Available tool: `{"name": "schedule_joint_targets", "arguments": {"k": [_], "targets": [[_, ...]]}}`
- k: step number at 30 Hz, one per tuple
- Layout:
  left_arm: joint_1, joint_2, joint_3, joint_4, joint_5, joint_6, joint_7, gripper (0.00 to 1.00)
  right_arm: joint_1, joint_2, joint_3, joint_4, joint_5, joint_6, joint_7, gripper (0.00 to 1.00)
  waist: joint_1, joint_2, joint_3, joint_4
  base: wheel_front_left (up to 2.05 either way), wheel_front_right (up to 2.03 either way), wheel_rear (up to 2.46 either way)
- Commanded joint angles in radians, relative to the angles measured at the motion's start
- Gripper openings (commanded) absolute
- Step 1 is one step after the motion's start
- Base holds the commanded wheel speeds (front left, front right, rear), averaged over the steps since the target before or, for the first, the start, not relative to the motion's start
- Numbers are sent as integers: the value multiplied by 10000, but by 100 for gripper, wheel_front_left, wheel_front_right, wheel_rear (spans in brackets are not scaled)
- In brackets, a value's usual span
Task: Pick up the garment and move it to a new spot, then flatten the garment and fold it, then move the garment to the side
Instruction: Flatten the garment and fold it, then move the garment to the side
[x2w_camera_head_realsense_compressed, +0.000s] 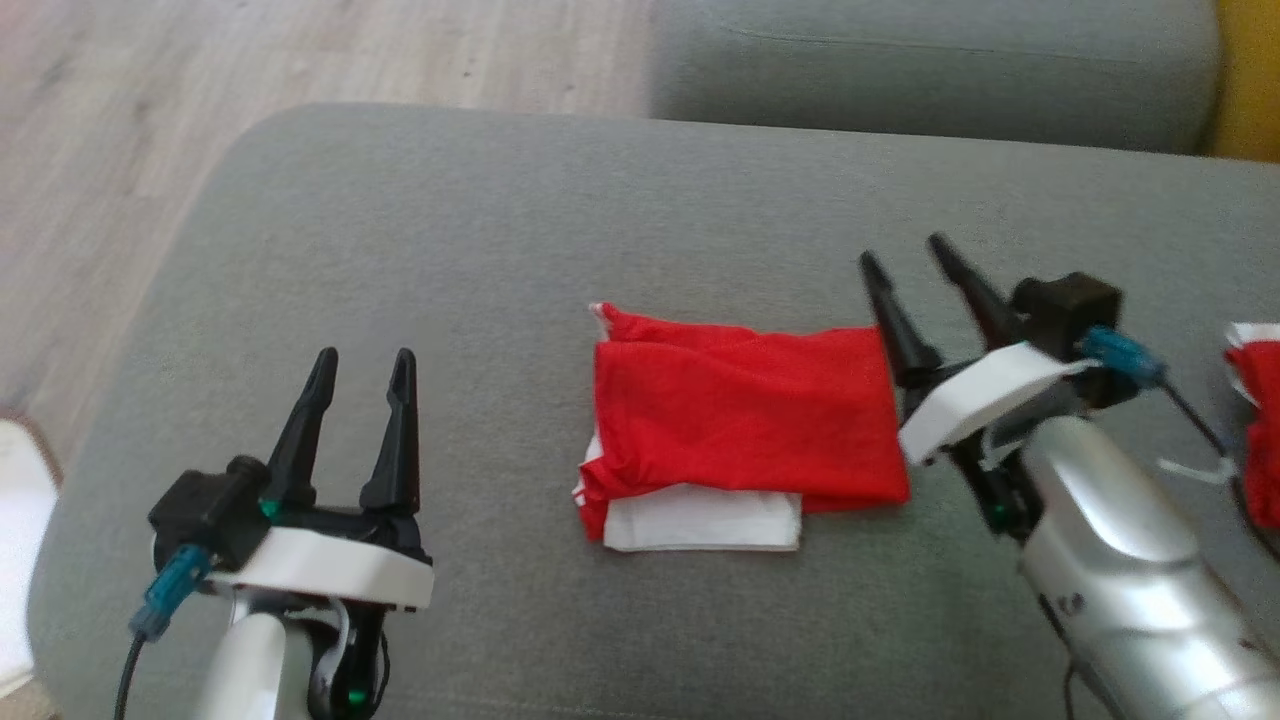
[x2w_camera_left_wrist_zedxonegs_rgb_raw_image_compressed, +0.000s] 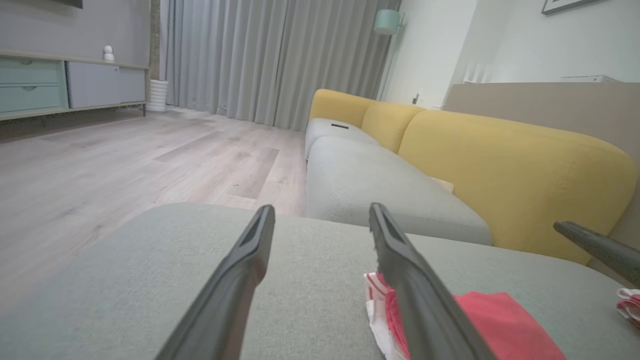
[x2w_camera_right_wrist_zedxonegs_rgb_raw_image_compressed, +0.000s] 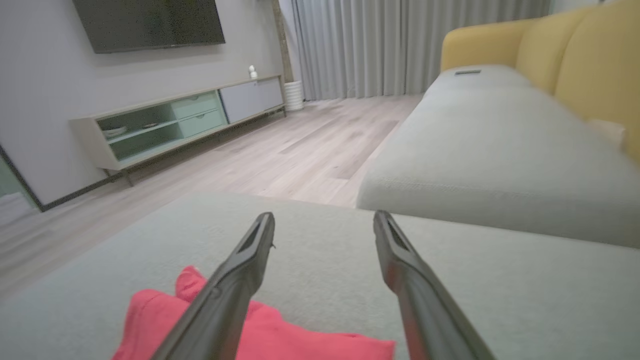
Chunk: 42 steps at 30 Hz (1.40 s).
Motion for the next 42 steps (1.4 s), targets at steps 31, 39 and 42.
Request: {"name": "schedule_joint_targets", "arguments": {"k": [31, 39, 42], "targets": [[-221, 49, 47, -433, 305, 358, -51, 100, 3657, 1480, -3931, -4065, -4171, -9, -66, 100, 0, 0, 295, -1251, 0, 0, 0], [-442, 49, -210, -390, 209, 323, -51, 100, 3225, 1482, -3275, -3336, -4119, -9, 521, 100, 0, 0, 730, -915, 0, 0, 0], [-568, 49, -326, -352, 179, 310, -51, 100, 2918, 1482, -3109, -2778, -3992, -9, 944, 100, 0, 0, 928, -761, 0, 0, 0]]}}
